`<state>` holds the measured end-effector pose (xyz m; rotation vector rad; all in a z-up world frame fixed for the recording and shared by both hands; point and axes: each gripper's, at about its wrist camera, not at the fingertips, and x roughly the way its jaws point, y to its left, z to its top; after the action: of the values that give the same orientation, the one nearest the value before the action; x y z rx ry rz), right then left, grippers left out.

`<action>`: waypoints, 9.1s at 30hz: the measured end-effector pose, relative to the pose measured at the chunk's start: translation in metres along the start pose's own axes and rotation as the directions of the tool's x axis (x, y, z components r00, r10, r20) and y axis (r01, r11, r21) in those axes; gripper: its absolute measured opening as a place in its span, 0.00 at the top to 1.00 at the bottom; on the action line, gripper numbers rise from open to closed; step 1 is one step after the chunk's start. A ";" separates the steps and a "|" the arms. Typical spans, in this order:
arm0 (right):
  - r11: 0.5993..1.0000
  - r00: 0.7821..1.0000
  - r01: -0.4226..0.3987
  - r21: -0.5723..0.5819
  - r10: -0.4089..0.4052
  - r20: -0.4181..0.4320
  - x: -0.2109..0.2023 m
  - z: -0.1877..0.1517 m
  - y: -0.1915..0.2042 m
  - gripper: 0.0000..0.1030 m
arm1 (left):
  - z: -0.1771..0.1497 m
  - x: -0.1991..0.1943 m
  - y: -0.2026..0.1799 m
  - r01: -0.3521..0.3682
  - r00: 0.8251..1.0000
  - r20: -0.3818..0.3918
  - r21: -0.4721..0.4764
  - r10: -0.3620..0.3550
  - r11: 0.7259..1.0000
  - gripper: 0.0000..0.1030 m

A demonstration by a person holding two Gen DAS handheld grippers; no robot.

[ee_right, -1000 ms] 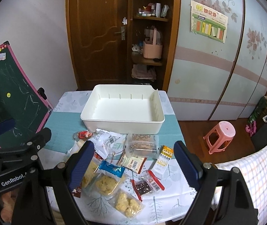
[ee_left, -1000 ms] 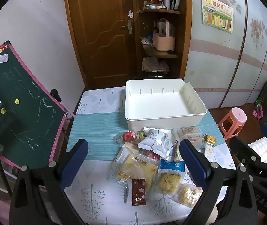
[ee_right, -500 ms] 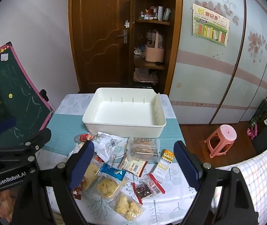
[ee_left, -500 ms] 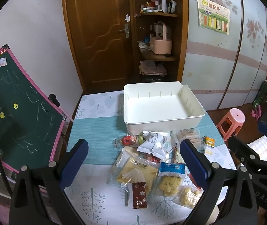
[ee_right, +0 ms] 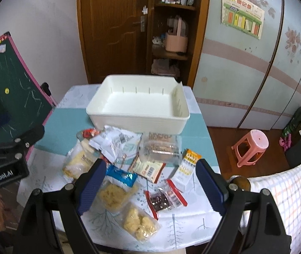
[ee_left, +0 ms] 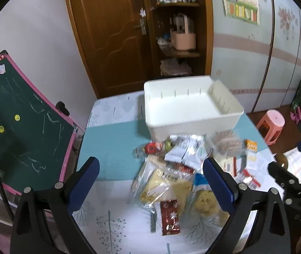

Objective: Organize snacks
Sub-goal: 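Grasp the brown sachet with the left gripper while the right grasps a yellow snack bag, then carry both snacks into the white basket and open both grippers, then move both grippers back toward the snack pile, then grasp the clear bread bag with the left gripper while the right grasps the blue cake, then lower both held snacks into the white basket and open both grippers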

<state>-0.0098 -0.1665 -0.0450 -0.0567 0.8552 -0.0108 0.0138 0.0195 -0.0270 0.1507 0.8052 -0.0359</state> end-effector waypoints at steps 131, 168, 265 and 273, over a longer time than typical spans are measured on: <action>0.930 0.919 -0.150 0.337 0.257 -0.299 0.288 0.170 -0.060 0.35 | 0.166 0.278 -0.052 0.204 0.947 -0.249 -0.029 -0.205 0.978 0.13; 0.989 0.990 -0.112 0.099 0.102 0.101 0.027 0.123 -0.044 0.14 | 0.112 0.010 -0.002 0.161 0.984 0.077 0.037 -0.163 0.986 0.12; 0.893 0.921 -0.386 -0.233 0.389 -0.036 0.073 0.001 0.022 0.68 | 0.022 0.006 0.017 0.255 0.965 0.052 0.067 -0.259 0.965 0.81; 0.928 0.935 -0.313 -0.200 0.339 0.107 0.033 0.048 0.002 0.68 | 0.066 -0.033 0.030 0.196 0.958 0.199 0.067 -0.205 0.978 0.81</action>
<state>0.0481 -0.1634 -0.0390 -0.0831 0.7143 0.3816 0.0405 0.0390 0.0458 0.1068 0.6113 -0.2586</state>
